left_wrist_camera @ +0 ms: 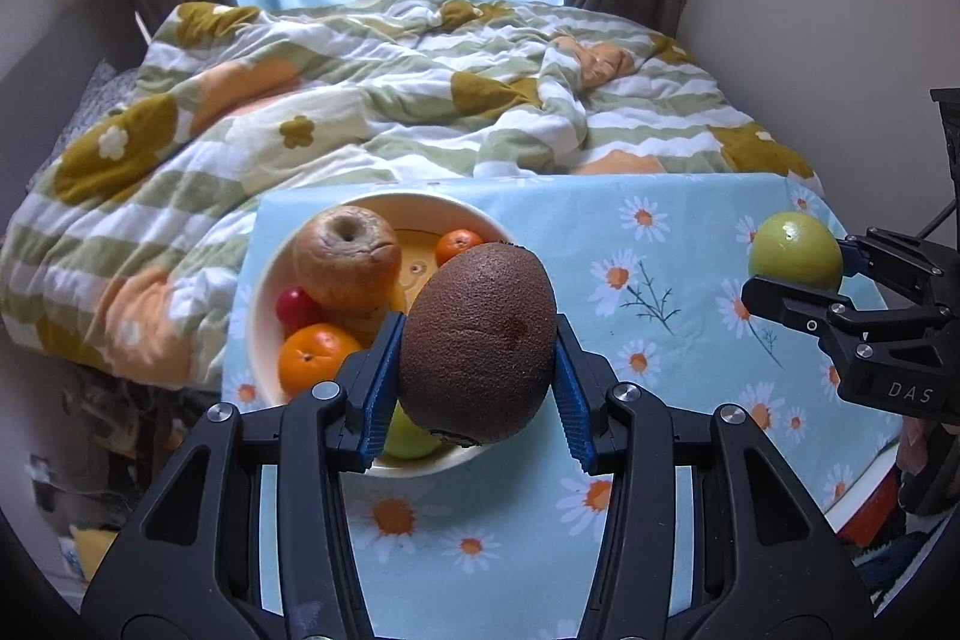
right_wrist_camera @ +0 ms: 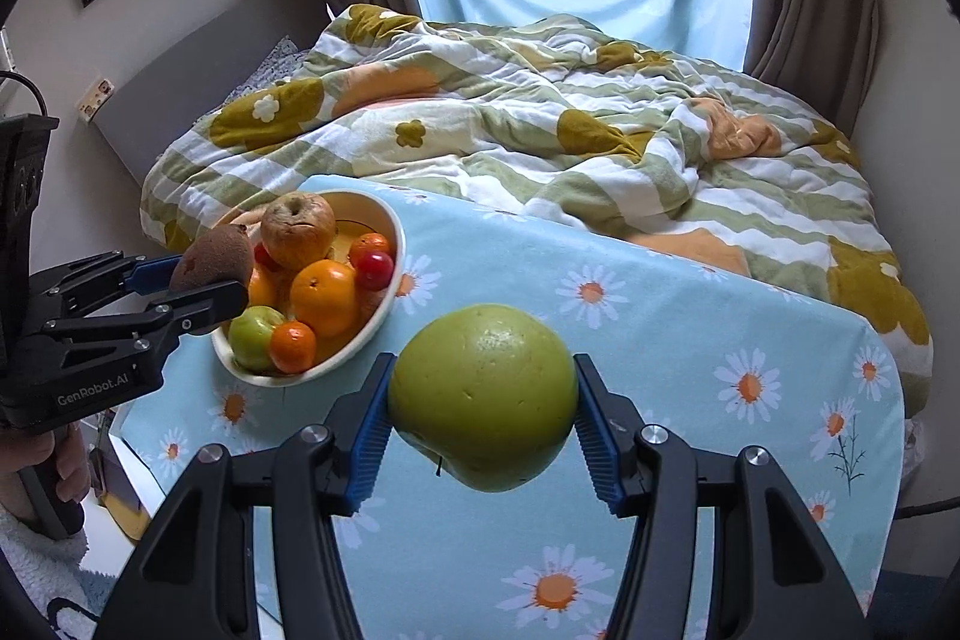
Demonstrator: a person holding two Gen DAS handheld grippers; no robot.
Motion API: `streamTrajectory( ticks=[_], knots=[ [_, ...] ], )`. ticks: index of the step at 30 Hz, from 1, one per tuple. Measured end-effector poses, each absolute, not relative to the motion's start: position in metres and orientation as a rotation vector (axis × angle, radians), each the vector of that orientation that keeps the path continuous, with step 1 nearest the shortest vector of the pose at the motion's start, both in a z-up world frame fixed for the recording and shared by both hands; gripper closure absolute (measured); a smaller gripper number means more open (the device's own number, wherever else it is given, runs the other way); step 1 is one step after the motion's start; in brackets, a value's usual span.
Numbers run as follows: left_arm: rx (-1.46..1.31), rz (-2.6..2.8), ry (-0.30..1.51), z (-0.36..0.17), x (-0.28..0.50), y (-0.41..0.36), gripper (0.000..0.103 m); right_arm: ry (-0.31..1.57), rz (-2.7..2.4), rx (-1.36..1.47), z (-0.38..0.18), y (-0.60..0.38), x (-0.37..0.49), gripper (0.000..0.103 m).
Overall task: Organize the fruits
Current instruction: 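Carry the kiwi onto the plate and open the left gripper, then lower the large green apple onto the fruit pile and open the right gripper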
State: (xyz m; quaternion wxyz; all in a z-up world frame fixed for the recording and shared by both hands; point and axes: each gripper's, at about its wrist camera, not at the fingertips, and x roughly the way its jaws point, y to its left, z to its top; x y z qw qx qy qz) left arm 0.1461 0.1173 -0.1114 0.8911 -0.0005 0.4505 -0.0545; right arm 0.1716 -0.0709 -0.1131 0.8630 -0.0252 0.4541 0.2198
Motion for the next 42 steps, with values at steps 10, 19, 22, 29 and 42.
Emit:
streamTrajectory(
  ticks=[10, 19, 22, 29, 42],
  knots=[
    [0.062, -0.225, 0.95, -0.134, 0.168, 0.162, 0.051, 0.96, 0.385, -0.02, -0.117, -0.017, 0.163, 0.051],
    [0.145, -0.343, 0.979, -0.164, 0.186, 0.166, 0.051, 0.969, 0.265, 0.034, -0.123, -0.001, 0.157, 0.051],
    [0.171, -0.361, 0.98, -0.169, 0.19, 0.164, 0.051, 0.975, 0.236, 0.041, -0.124, 0.0, 0.153, 0.051],
    [0.202, -0.391, 0.986, -0.172, 0.195, 0.157, 0.05, 0.999, 0.21, 0.051, -0.13, -0.003, 0.154, 0.051],
    [0.137, -0.336, 0.959, -0.146, 0.183, 0.17, 0.0, 0.98, 0.303, 0.002, -0.122, 0.006, 0.184, 0.051]
  ],
)
